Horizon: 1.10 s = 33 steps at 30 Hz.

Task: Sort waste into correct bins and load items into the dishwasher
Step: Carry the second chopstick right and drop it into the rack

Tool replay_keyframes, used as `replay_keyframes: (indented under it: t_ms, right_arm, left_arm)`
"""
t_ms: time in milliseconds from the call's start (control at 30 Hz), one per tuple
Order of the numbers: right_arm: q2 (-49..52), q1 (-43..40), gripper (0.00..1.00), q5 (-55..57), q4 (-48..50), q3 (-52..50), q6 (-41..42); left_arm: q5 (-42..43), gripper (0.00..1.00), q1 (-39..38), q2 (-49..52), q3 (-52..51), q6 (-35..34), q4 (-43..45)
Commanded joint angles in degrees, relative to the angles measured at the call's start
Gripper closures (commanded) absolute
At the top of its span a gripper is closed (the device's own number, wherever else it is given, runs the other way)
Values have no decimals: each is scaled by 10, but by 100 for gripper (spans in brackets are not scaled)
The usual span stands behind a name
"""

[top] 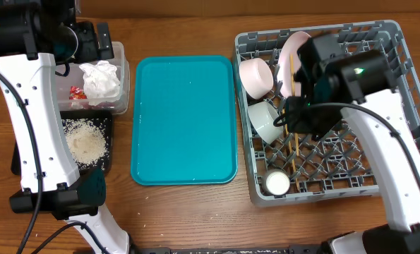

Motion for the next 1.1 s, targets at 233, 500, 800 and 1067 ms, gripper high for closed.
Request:
replay_keyframes:
  t_ms: [233,500,800,1067]
  right_arm:
    - [-6,-48,96,7,82,-242,5]
    - [-6,-52,53,7,94,-247,5]
    - [-10,-47,46,7,48,-92,5]
    - [-32,-40,0,-137,-12,172,5]
  left_arm:
    - [-6,0,-8,-10,12,-3,1]
    - [-6,0,-8,-10,12,-3,1]
    - [-6,0,-8,-10,12,-3,1]
    - [-6,0,-8,-10,12,-3,1]
